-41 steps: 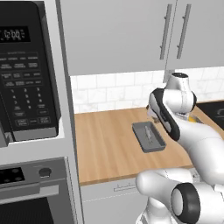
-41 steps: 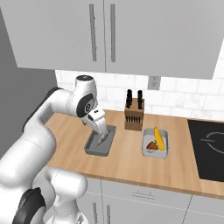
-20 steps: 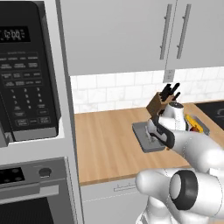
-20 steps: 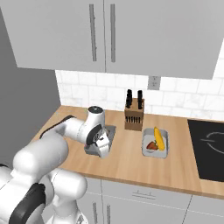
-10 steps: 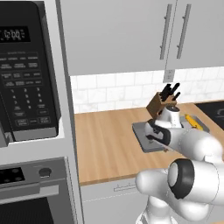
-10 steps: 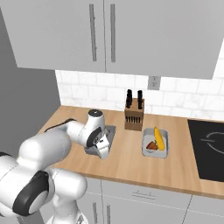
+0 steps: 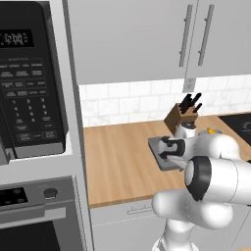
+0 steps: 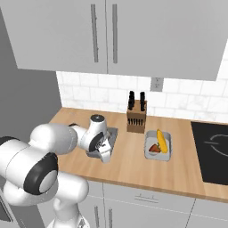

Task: Take the meat container that has the fish and place it on the second highest rack of the freezer. Then take the vegetable container that has the corn and bell pepper and place it on the highest rack of the freezer.

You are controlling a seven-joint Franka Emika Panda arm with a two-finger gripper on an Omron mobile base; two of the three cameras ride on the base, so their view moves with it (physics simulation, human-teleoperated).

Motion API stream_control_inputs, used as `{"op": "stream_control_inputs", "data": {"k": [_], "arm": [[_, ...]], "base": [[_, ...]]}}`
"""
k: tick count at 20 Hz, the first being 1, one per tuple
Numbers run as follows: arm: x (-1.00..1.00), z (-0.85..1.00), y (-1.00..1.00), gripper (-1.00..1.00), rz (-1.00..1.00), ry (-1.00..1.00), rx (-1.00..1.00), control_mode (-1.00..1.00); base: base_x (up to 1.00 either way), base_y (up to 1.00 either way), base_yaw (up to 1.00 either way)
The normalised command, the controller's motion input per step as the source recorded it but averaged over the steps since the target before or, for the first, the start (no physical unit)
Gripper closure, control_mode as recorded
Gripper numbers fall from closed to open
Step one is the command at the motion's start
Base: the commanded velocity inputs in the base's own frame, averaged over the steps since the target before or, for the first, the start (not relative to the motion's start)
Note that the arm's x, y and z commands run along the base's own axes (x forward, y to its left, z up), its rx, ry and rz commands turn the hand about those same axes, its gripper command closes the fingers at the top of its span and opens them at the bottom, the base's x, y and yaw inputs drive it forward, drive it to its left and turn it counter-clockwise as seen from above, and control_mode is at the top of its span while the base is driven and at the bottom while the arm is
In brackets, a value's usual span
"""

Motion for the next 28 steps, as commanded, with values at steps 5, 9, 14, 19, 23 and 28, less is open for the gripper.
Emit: {"op": "stream_control_inputs", "data": {"k": [5, 9, 14, 19, 23, 28], "arm": [[0.00, -0.31, 0.00, -1.00, 0.00, 0.00, 0.00, -1.00], [0.00, -0.16, 0.00, -1.00, 0.00, 0.00, 0.00, -1.00], [0.00, 0.00, 0.00, -1.00, 0.00, 0.00, 0.00, -1.00], [0.00, 0.00, 0.00, 1.00, 0.00, 0.00, 0.00, -1.00], [0.00, 0.00, 0.00, 1.00, 0.00, 0.00, 0.00, -1.00], [0.00, 0.00, 0.00, 1.00, 0.00, 0.00, 0.00, -1.00]], "base": [[0.00, 0.00, 0.00], [0.00, 0.00, 0.00], [0.00, 0.00, 0.00], [0.00, 0.00, 0.00], [0.00, 0.00, 0.00], [0.00, 0.00, 0.00]]}}
